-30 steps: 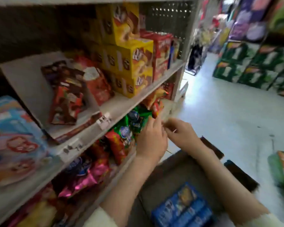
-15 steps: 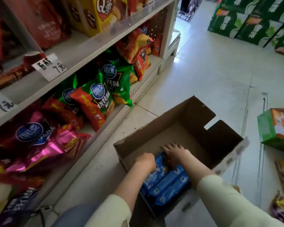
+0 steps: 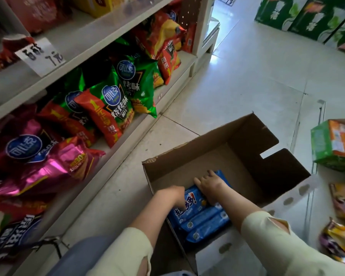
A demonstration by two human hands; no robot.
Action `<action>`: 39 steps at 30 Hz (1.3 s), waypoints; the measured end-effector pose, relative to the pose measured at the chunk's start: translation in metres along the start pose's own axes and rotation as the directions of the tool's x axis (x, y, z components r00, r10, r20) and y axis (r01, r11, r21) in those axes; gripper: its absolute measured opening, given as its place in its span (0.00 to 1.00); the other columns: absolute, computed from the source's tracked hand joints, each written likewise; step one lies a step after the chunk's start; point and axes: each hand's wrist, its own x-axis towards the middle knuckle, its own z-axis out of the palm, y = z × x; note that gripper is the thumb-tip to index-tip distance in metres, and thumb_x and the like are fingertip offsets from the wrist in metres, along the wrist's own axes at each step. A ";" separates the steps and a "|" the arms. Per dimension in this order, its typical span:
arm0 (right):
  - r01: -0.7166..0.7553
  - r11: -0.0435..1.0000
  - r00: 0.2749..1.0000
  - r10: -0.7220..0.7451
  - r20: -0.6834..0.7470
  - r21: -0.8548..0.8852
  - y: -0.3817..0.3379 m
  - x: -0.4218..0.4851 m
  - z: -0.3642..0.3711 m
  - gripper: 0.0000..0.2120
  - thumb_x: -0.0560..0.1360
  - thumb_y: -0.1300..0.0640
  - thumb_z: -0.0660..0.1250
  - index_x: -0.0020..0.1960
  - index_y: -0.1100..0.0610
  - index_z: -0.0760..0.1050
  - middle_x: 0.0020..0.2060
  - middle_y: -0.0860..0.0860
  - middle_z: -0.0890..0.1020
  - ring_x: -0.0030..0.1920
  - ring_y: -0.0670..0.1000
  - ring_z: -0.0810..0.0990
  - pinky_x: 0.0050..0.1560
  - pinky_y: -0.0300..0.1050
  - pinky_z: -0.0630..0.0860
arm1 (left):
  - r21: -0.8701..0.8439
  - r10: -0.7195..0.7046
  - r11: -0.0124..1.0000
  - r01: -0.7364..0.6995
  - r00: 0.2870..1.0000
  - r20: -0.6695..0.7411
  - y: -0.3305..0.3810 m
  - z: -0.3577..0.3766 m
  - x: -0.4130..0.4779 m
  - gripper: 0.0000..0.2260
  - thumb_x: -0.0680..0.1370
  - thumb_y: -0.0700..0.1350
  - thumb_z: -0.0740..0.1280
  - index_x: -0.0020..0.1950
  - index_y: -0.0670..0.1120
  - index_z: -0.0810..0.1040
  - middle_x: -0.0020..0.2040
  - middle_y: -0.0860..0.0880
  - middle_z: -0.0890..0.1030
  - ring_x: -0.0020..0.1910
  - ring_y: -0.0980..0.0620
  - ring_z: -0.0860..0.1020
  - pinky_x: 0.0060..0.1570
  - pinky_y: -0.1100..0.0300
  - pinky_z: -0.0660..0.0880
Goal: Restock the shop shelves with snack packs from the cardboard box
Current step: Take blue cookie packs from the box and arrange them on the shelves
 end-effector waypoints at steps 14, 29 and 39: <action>0.034 0.921 0.970 -0.123 0.208 0.389 0.017 -0.039 -0.012 0.37 0.67 0.50 0.75 0.72 0.46 0.63 0.67 0.51 0.70 0.67 0.55 0.68 0.66 0.53 0.69 | 0.138 0.067 0.987 -0.080 0.993 0.098 0.002 0.002 -0.007 0.32 0.72 0.54 0.72 0.72 0.47 0.65 0.67 0.46 0.72 0.62 0.45 0.73 0.60 0.52 0.73; -0.096 0.851 0.975 -0.023 0.220 0.516 0.021 -0.022 -0.024 0.30 0.68 0.45 0.74 0.66 0.49 0.69 0.60 0.51 0.77 0.56 0.54 0.77 0.56 0.51 0.76 | 0.273 -0.042 0.961 0.041 0.999 -0.006 0.002 0.004 -0.004 0.18 0.78 0.39 0.61 0.68 0.39 0.68 0.61 0.42 0.76 0.47 0.47 0.74 0.47 0.57 0.72; -0.341 0.669 0.895 0.016 0.446 0.660 0.026 0.001 -0.037 0.34 0.72 0.32 0.61 0.70 0.52 0.68 0.67 0.54 0.73 0.65 0.57 0.72 0.63 0.53 0.68 | 0.470 -0.142 0.879 0.082 0.985 0.094 0.014 -0.003 0.015 0.18 0.80 0.40 0.62 0.69 0.39 0.69 0.64 0.42 0.73 0.66 0.45 0.71 0.64 0.53 0.69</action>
